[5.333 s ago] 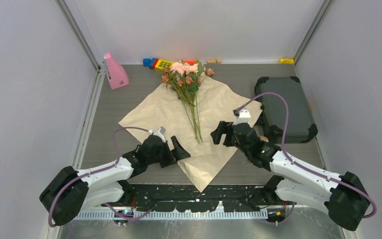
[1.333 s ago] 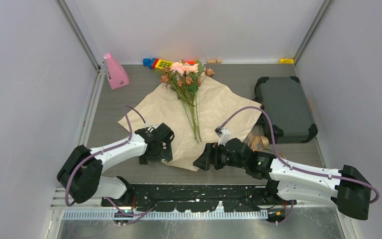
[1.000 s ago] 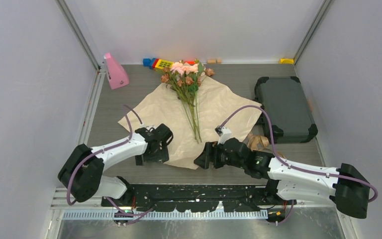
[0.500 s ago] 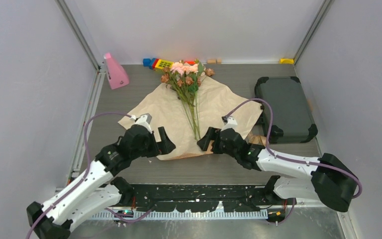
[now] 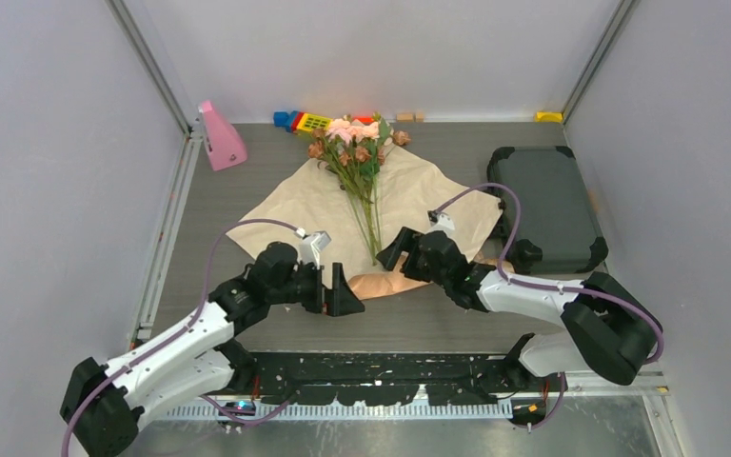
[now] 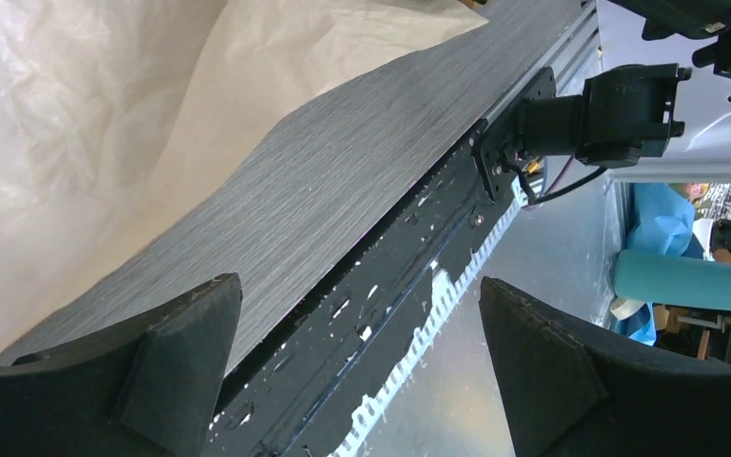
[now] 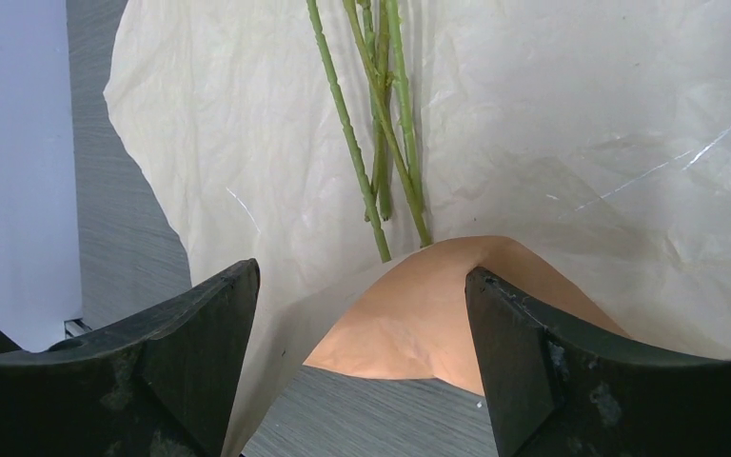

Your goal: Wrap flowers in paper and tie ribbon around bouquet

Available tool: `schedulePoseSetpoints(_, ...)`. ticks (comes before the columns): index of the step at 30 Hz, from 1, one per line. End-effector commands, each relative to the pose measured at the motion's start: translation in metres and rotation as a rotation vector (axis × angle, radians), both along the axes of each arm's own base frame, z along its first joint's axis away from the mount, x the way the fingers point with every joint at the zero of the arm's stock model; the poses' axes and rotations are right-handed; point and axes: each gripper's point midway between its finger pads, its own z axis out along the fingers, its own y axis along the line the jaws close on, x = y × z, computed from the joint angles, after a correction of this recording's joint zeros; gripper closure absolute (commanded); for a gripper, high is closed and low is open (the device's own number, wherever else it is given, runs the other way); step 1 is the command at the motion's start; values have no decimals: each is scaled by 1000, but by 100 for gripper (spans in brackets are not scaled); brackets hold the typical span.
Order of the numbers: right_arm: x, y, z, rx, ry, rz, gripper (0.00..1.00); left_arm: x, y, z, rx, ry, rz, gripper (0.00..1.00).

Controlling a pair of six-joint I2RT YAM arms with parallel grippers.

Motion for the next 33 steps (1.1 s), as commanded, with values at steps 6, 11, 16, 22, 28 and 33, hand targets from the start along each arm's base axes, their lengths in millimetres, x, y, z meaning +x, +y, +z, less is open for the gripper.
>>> schedulePoseSetpoints(6,13,-3,16,61,-28,-79,15,43,-6,-30,104,-72,133,0)
schedulePoseSetpoints(11,11,-2,34,48,-98,0,13,74,4,-65,228,-61,280,1)
schedulePoseSetpoints(16,8,-16,66,-27,-254,114,5,85,4,-77,271,-53,312,2)
schedulePoseSetpoints(22,-16,-24,75,-188,-382,375,1,87,4,-84,294,-41,317,2)
schedulePoseSetpoints(28,-16,-33,36,-334,-242,519,1,89,2,-86,317,-41,297,2)
schedulePoseSetpoints(33,-1,-28,19,-277,-107,573,2,86,1,-86,325,-45,265,2)
